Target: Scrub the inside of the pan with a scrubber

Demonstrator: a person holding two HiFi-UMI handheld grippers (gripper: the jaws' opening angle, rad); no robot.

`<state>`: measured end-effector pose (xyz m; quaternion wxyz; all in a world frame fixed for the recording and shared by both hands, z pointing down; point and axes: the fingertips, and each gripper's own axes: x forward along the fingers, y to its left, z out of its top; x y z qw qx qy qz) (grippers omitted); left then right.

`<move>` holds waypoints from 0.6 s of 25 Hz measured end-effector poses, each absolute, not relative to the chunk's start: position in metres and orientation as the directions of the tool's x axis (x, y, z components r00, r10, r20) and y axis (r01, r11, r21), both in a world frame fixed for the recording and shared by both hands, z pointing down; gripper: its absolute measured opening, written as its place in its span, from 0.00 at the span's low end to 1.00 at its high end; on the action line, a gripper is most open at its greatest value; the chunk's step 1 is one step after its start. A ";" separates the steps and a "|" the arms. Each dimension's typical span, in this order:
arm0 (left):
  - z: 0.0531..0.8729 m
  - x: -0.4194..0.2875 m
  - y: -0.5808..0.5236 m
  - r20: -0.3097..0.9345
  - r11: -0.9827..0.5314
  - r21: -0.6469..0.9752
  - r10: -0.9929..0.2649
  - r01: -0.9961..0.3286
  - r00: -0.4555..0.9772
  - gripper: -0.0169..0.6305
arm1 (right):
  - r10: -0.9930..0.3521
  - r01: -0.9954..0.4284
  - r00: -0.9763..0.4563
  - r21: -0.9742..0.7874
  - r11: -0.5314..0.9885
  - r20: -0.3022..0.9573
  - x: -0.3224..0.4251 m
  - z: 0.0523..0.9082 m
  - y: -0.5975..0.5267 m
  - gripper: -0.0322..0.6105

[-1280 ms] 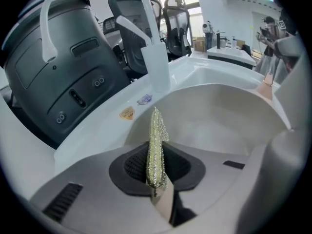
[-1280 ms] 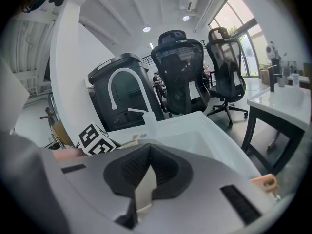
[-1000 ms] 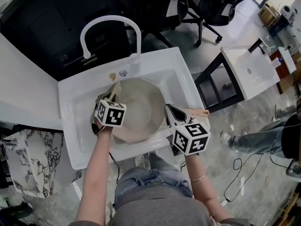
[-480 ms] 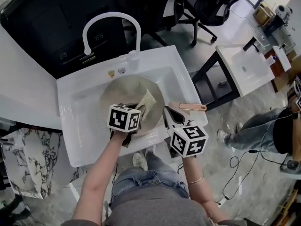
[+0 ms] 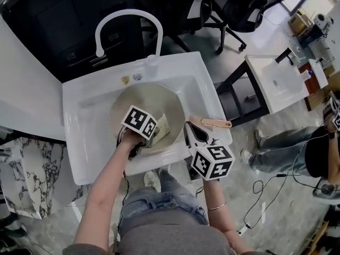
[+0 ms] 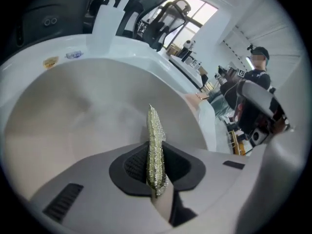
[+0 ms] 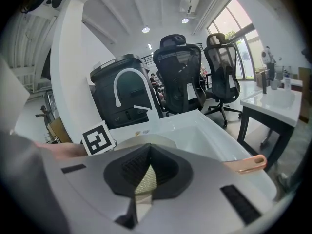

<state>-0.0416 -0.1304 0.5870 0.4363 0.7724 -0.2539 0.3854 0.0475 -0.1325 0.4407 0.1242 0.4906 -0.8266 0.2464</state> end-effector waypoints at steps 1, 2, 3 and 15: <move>0.591 -0.049 -0.129 0.836 -0.500 0.462 -0.030 -0.732 0.548 0.12 | -0.747 -0.870 -0.492 -0.286 0.401 0.447 0.046 0.441 -0.134 0.07; 0.595 -0.056 -0.127 0.854 -0.516 0.440 -0.010 -0.735 0.519 0.12 | -0.743 -0.867 -0.497 -0.287 0.407 0.448 0.045 0.441 -0.136 0.07; 0.597 -0.062 -0.127 0.871 -0.535 0.417 0.005 -0.735 0.491 0.12 | -0.740 -0.864 -0.502 -0.287 0.413 0.448 0.042 0.441 -0.137 0.07; 0.622 -0.102 -0.128 0.978 -0.695 0.176 0.045 -0.697 0.202 0.12 | -0.717 -0.847 -0.531 -0.279 0.452 0.452 0.029 0.439 -0.156 0.07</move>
